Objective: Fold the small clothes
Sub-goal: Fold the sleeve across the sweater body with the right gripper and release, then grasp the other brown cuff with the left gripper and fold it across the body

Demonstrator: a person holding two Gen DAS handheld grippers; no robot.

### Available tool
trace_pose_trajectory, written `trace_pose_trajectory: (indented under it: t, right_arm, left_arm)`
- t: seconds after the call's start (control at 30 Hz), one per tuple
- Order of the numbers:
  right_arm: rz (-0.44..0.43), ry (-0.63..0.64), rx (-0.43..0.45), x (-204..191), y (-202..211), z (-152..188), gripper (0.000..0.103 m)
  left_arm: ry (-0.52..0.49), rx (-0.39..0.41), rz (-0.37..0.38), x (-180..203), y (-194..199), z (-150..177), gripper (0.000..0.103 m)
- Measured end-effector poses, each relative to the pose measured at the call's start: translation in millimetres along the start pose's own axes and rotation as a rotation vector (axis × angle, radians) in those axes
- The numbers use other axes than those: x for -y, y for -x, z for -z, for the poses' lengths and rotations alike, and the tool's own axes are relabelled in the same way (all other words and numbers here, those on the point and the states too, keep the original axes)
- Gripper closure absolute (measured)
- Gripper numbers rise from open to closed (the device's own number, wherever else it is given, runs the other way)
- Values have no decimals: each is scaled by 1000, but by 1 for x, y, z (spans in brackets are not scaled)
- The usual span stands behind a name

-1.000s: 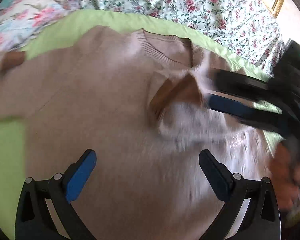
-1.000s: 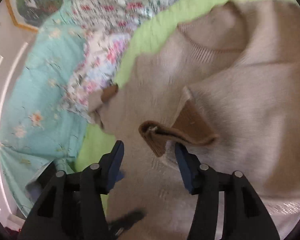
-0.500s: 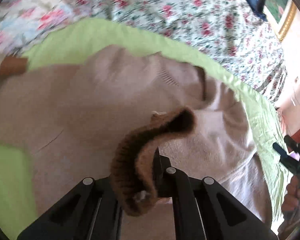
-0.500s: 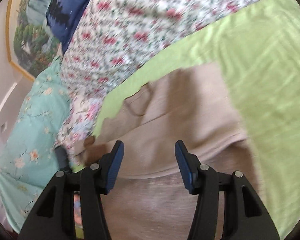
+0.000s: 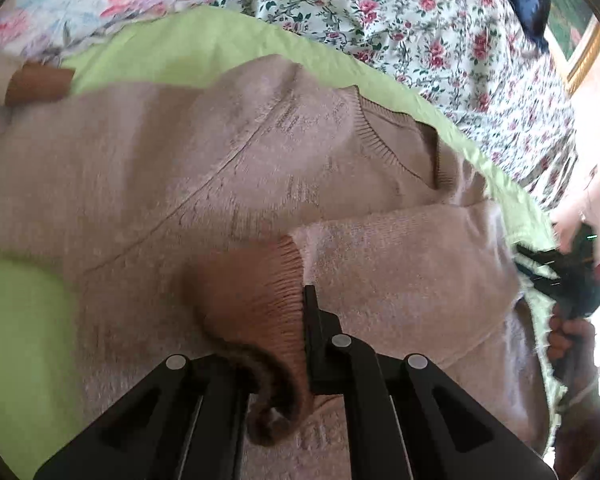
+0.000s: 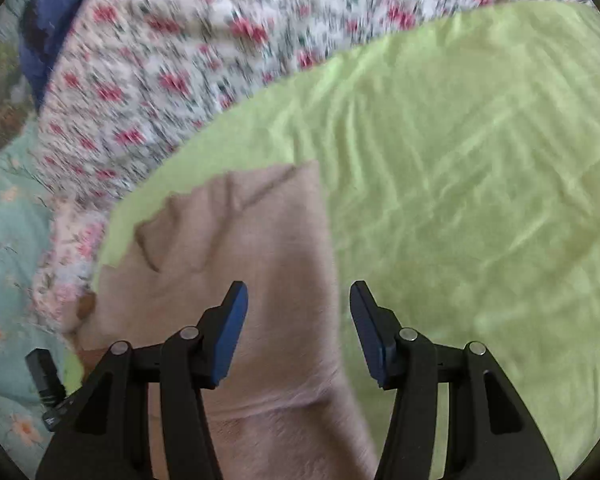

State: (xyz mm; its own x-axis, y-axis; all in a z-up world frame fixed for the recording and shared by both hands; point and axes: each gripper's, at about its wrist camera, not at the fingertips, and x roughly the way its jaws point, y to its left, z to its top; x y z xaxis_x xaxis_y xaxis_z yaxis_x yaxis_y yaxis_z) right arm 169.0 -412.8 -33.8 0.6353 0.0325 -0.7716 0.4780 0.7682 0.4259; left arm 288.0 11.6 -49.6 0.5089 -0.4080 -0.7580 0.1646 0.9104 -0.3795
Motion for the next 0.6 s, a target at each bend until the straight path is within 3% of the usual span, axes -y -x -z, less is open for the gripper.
trace_pose_trajectory:
  t: [0.07,0.13,0.17,0.2,0.27,0.33,0.43,0.5,0.57,0.6]
  right_arm:
    - [1,10,-67,-1,-25,3,48]
    - [-36,44,-64,-6,-31,7,52]
    - [-29,55,-78,-10,-32,8,88]
    - [-32,40,-59,-9,-24,6,92]
    - [-40,23,28,-4,3,1,93]
    - [15,34,65,0,13,-1,95]
    - [124,87,17,0,-3,2,93]
    - [245,131,12,-7,-3,5,92]
    - [326,157,124,-23,22,13,88]
    - [305,167,159,-31,32,18,88]
  left_arm:
    - [-7,-5,-7,1,-1,-1,98]
    - [-25,-3,-25,7,0,-2,98]
    - [-37,2,-28,10,2,-3,98]
    - [-54,16,-21,15,6,-5,98]
    - [-70,26,-2,21,7,-7,98]
    - [-84,18,-7,27,-3,-9,98]
    - [-86,-14,-33,29,-17,-7,99]
    - [-91,-5,-24,28,-12,-7,98]
    - [-96,0,-26,28,-10,-6,95]
    - [-93,-5,-26,26,-10,-6,95]
